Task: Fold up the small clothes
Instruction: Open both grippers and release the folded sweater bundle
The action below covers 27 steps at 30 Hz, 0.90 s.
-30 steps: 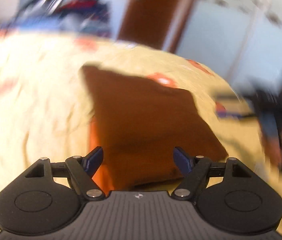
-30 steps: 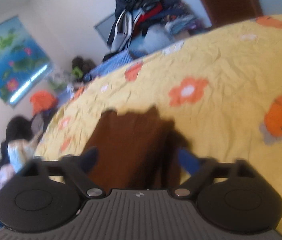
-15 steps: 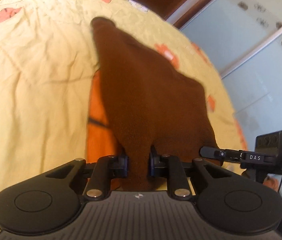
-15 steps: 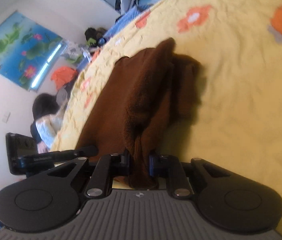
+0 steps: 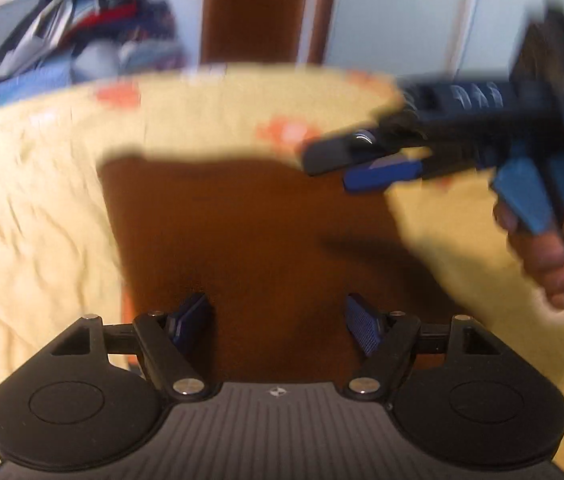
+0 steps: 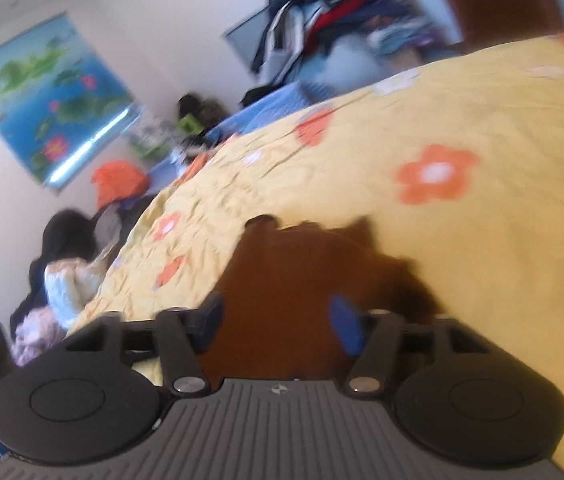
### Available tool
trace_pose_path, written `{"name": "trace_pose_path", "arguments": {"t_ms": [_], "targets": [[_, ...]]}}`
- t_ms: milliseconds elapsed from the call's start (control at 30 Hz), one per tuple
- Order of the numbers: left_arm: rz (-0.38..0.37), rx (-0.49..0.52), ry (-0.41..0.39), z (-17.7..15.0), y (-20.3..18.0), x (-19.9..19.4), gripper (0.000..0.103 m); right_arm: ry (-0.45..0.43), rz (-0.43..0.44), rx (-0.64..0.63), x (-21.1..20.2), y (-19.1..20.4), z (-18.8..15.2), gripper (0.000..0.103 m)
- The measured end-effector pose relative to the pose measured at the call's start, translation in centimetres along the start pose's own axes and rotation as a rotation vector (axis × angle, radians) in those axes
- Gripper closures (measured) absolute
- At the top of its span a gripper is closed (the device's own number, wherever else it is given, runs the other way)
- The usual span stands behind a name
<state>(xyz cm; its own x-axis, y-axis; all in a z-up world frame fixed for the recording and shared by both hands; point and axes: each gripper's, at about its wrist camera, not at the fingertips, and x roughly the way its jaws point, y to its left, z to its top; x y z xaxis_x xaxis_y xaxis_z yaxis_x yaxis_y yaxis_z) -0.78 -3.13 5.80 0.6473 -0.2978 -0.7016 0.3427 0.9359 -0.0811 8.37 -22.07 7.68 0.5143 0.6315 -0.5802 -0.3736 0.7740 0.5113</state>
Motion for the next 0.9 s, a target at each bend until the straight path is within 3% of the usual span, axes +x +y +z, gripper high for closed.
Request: {"name": "trace_pose_path", "arguments": {"t_ms": [67, 100, 233, 333, 400, 500, 567, 667, 700, 767, 900], "targets": [[0.002, 0.040, -0.035, -0.4, -0.5, 0.3, 0.025, 0.094, -0.130, -0.064, 3.2, -1.1, -0.6, 0.027], [0.003, 0.035, -0.038, -0.5, -0.4, 0.3, 0.025, 0.069, -0.175, -0.110, 3.5, -1.8, -1.1, 0.027], [-0.019, 0.021, -0.041, -0.3, -0.1, 1.0, 0.025, 0.105, -0.181, -0.081, 3.7, -2.7, -0.2, 0.027], [-0.026, 0.022, -0.041, -0.3, 0.3, 1.1, 0.024, 0.080, -0.263, -0.141, 3.1, 0.7, 2.2, 0.028], [-0.029, 0.022, -0.043, -0.5, 0.0, 0.8, 0.022, 0.045, -0.169, -0.170, 2.9, 3.0, 3.5, 0.028], [-0.030, 0.026, -0.045, -0.8, -0.3, 0.5, 0.022, 0.105, -0.034, -0.185, 6.2, 5.3, 4.9, 0.022], [-0.030, 0.029, -0.046, -0.7, -0.1, 1.0, 0.022, 0.181, -0.032, -0.206, 10.0, 6.1, 5.3, 0.021], [-0.027, 0.035, -0.049, -0.9, 0.0, 1.1, 0.022, 0.291, -0.099, -0.196, 15.5, 4.8, 4.3, 0.021], [-0.026, 0.040, -0.054, -1.0, 0.0, 1.2, 0.022, 0.225, -0.062, -0.222, 15.6, 4.3, 3.9, 0.018], [-0.023, 0.059, -0.069, -1.3, -0.1, 1.3, 0.022, 0.192, -0.017, -0.180, 15.4, 3.2, 3.5, 0.012], [-0.041, 0.015, -0.120, -1.7, 1.0, -0.5, 0.022, 0.177, -0.067, -0.158, 13.1, 3.8, 3.3, 0.024]]}}
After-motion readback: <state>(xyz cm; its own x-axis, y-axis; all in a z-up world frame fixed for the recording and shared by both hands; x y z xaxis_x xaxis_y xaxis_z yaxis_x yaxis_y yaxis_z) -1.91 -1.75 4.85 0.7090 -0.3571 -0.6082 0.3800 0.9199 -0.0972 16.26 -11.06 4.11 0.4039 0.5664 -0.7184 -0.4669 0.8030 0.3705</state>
